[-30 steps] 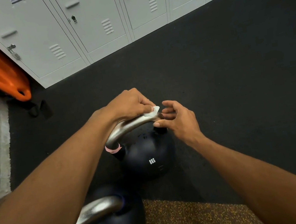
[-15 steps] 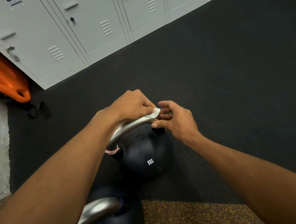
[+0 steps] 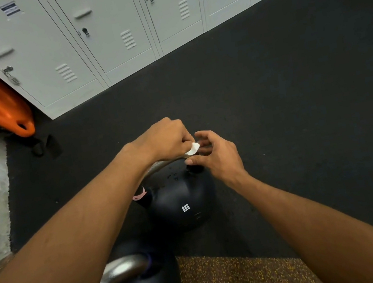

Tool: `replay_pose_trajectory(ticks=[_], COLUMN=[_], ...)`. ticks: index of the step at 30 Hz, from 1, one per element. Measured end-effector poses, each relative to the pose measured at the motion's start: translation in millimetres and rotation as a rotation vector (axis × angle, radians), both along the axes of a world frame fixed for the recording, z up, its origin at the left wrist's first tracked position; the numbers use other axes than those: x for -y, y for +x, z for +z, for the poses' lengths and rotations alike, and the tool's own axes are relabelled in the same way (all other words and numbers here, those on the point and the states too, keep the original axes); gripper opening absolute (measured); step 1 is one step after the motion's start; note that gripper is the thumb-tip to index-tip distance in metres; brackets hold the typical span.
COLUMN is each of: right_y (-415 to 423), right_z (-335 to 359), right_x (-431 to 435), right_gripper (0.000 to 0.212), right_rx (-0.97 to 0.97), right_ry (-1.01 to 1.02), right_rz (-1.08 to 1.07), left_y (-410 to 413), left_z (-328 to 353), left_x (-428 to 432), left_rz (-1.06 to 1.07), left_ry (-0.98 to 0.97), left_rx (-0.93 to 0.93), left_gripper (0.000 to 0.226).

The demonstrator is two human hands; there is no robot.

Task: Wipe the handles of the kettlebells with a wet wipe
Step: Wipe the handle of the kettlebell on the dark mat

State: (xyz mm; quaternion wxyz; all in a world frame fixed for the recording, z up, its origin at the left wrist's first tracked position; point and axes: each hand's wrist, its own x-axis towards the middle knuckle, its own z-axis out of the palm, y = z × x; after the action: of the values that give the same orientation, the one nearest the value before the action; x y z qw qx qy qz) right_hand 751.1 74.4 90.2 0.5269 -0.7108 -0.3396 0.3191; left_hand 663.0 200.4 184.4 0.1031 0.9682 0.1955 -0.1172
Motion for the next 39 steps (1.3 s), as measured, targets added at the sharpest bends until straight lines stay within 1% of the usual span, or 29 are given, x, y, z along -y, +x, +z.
replay_pose_trajectory(ticks=[2, 5, 7, 9, 11, 14, 17, 19, 21, 24, 26, 27, 29, 32, 34, 37, 39], right_y=[-0.6, -3.4, -5.7, -8.4, -10.6, -12.3, -11.1, -9.2, -6.0, -2.0, -2.5, -3.3, -4.8, -5.4, -5.2, -3.0, -1.5], right_z=[-2.2, -3.5, -5.7, -8.8, -11.0, -10.3, -8.4, -9.6, -11.2, -12.0, -12.2, -12.3, -12.0, -11.9, -11.4, -10.5, -9.7], right_x=[-0.3, 0.3, 0.8, 1.6, 1.5, 3.5, 8.7, 12.0, 12.4, 10.2, 9.6, 9.3, 9.4, 9.6, 8.7, 6.9, 6.6], right_gripper=[0.077, 0.075, 0.073, 0.071, 0.072, 0.078, 0.078, 0.082, 0.087, 0.092, 0.092, 0.091, 0.089, 0.087, 0.086, 0.075, 0.067], right_rx=[-0.021, 0.002, 0.048, 0.078, 0.085, 0.107, 0.201, 0.213, 0.221, 0.192, 0.187, 0.19, 0.178, 0.13, 0.131, 0.142, 0.14], right_ry=[0.011, 0.016, 0.023, 0.037, 0.057, 0.07, 0.103, 0.09, 0.056, 0.034, 0.029, 0.031, 0.042, 0.057, 0.057, 0.054, 0.05], right_rz=[-0.025, -0.04, -0.047, -0.067, -0.078, -0.068, -0.02, 0.031, 0.056, 0.058, 0.054, 0.051, 0.046, 0.039, 0.036, 0.044, 0.058], left_y=[-2.5, 0.6, 6.6, 13.3, 18.0, 15.9, -0.6, -14.1, -23.4, -19.6, -12.0, -9.7, -11.2, -24.4, -31.5, -32.6, -32.0], left_z=[0.5, 1.2, -0.2, -5.6, -10.4, -14.7, -21.1, -26.5, -34.4, -31.8, -26.7, -26.2, -26.1, -33.3, -34.2, -28.5, -28.1], left_x=[0.4, 8.6, 19.5, 29.9, 38.6, 48.3, 55.0, 54.1, 50.5, 51.5, 54.0, 54.4, 55.8, 48.4, 40.1, 35.1, 33.2], left_rz=[-0.027, -0.074, -0.121, -0.151, -0.158, -0.175, -0.279, -0.342, -0.352, -0.256, -0.166, -0.134, -0.153, -0.279, -0.268, -0.124, -0.102], left_ry=[0.045, 0.124, 0.235, 0.367, 0.475, 0.571, 0.683, 0.753, 0.814, 0.781, 0.719, 0.719, 0.735, 0.801, 0.813, 0.705, 0.66], left_rx=[0.004, -0.037, -0.104, -0.121, -0.1, -0.062, -0.007, 0.05, 0.111, 0.136, 0.112, 0.102, 0.109, 0.179, 0.211, 0.257, 0.27], left_gripper=[0.031, 0.026, 0.028, 0.023, 0.018, 0.017, 0.019, 0.021, 0.019, 0.016, 0.021, 0.022, 0.021, 0.018, 0.029, 0.042, 0.046])
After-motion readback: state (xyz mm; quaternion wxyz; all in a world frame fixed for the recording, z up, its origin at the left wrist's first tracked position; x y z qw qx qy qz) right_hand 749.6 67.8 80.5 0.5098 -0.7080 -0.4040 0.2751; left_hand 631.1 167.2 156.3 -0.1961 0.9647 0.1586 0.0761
